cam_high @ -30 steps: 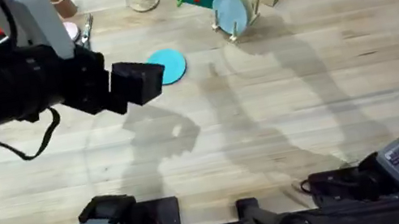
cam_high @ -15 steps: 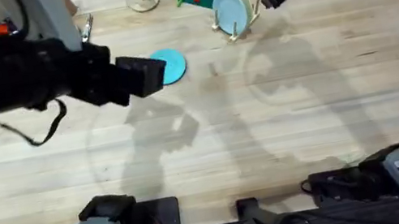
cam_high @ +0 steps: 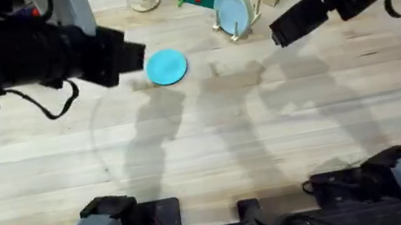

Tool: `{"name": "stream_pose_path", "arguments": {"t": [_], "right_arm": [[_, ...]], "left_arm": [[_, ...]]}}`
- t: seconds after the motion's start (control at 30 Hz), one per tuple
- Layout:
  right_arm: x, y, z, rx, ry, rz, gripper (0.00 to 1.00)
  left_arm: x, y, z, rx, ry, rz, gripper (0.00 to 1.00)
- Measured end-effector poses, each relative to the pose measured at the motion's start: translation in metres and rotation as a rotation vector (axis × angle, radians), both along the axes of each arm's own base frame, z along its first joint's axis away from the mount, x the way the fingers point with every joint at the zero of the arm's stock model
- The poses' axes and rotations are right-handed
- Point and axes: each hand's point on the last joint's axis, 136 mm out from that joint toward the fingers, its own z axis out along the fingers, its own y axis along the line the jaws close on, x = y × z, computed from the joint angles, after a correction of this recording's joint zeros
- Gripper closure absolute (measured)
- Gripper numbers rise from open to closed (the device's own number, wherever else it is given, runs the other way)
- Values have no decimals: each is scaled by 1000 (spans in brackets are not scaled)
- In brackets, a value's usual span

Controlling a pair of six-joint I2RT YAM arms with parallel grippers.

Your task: Pick up the plates from the table one by one and place each into a slot on the dish rack.

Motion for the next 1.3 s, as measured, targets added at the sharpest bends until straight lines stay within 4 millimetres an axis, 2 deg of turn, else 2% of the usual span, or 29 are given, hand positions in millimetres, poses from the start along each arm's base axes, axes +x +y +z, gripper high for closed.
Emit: {"name": "stream_pose_path", "arguments": {"t": [0.13, 0.37, 0.77, 0.9, 1.07, 1.3], "right_arm": [[-2, 0, -1, 1, 9, -6, 5], [-4, 4, 0, 29, 18, 3, 5], [-5, 7, 0, 41, 21, 9, 5], [-4, 7, 0, 42, 21, 9, 6], [-4, 7, 0, 41, 21, 9, 6], [-4, 7, 0, 41, 21, 9, 6]], "left_arm": [[10, -2, 7, -37, -38, -3, 959], [29, 8, -11, -171, 60, 2, 959], [75, 27, -77, -438, 254, -26, 961], [83, 27, -102, -500, 327, -34, 961], [98, 26, -125, -536, 372, -48, 961], [111, 26, -148, -571, 397, -61, 962]]}}
